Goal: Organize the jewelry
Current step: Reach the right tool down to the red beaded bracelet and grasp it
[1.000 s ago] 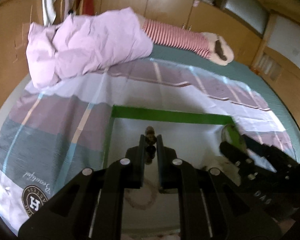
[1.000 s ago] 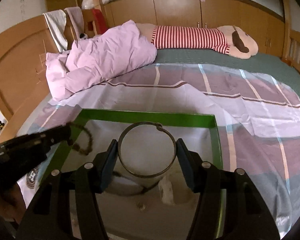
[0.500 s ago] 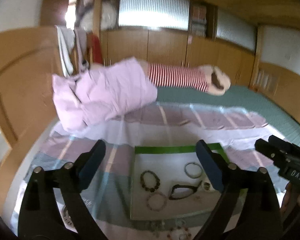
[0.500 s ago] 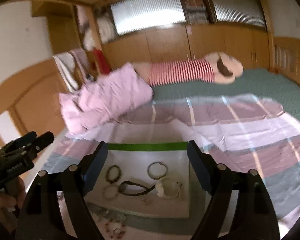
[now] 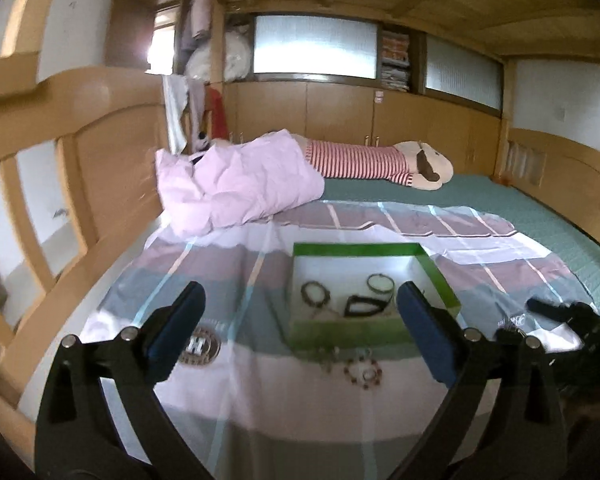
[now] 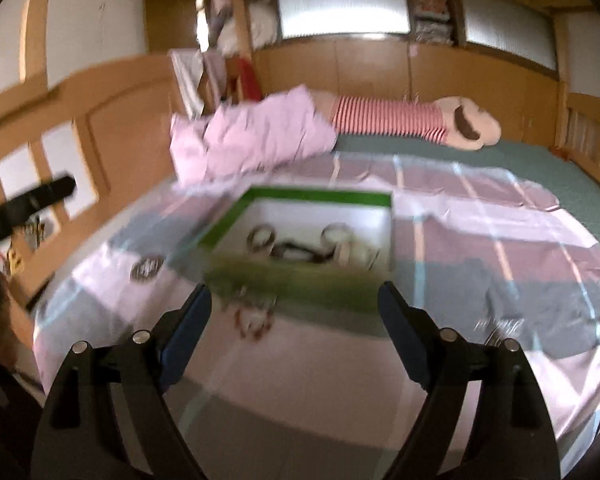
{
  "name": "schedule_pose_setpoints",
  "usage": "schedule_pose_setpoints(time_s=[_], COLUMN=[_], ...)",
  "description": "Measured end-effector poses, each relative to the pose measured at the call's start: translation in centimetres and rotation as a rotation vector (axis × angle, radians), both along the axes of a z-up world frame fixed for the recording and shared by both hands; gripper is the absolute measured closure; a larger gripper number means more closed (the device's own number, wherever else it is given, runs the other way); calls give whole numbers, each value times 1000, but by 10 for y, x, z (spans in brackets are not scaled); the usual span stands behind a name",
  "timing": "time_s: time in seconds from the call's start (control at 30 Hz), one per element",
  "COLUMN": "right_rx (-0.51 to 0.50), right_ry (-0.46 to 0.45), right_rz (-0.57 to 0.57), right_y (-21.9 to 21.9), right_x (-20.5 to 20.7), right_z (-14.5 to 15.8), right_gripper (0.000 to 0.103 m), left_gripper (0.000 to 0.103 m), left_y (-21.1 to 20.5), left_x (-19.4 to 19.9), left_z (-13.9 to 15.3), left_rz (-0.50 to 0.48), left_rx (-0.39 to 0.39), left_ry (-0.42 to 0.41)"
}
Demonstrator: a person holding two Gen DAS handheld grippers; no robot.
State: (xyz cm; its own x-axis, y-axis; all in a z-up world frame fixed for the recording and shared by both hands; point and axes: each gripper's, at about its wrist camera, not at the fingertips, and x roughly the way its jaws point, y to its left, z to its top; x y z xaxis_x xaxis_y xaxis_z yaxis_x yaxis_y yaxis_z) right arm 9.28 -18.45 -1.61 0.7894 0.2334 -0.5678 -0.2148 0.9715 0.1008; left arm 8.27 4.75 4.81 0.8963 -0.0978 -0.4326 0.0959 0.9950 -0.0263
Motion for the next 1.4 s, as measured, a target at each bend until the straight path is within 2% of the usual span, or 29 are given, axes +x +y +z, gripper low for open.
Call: schedule_pose_setpoints(time_s=[0.1, 0.3, 0.4, 0.57, 0.63, 0.73, 0.97, 1.03, 1.1, 1.13, 1.17, 1.33, 1.4], right_rx=[-47, -57, -117, -205, -184, -197, -257, -256, -243, -240, -239, -201, -119], right_ry=[-4, 47, 85, 185, 252, 283, 359, 353, 365, 363, 369, 353, 339], right_rz=[24, 66, 117, 172, 177, 191, 219, 219, 230, 241, 259, 279, 270], right_y=[16, 40, 65, 96, 100, 110, 127, 127, 127, 128, 130, 121, 107], right_x=[1, 20, 35, 75, 89, 98, 119, 122, 124, 123, 121, 102, 91], right_z=[-10, -26, -41, -80, -93, -103, -133, -135, -134, -133, -131, -113, -87], right_gripper=[20, 22, 24, 46, 50, 58, 61, 61, 71, 88, 96, 96, 96], left_gripper=[6, 6, 6, 6, 6, 6, 6, 6, 6, 6, 6, 6, 6], left_y=[7, 15, 18, 26, 30, 35, 46, 47, 46, 46, 46, 42, 42], left_x=[-5, 3, 4, 11, 13, 20, 26, 28, 31, 32, 34, 41, 42], left_z=[-6, -4, -4, -3, -4, -7, -13, -14, -16, -16, -17, -21, -23], left_rz=[30, 58, 57, 74, 82, 93, 103, 102, 103, 103, 103, 101, 103], left_rx=[3, 5, -2, -11, -24, -29, -36, -31, -23, -22, -22, -4, 5], left_ry=[15, 15, 19, 24, 31, 52, 93, 98, 106, 110, 114, 133, 141])
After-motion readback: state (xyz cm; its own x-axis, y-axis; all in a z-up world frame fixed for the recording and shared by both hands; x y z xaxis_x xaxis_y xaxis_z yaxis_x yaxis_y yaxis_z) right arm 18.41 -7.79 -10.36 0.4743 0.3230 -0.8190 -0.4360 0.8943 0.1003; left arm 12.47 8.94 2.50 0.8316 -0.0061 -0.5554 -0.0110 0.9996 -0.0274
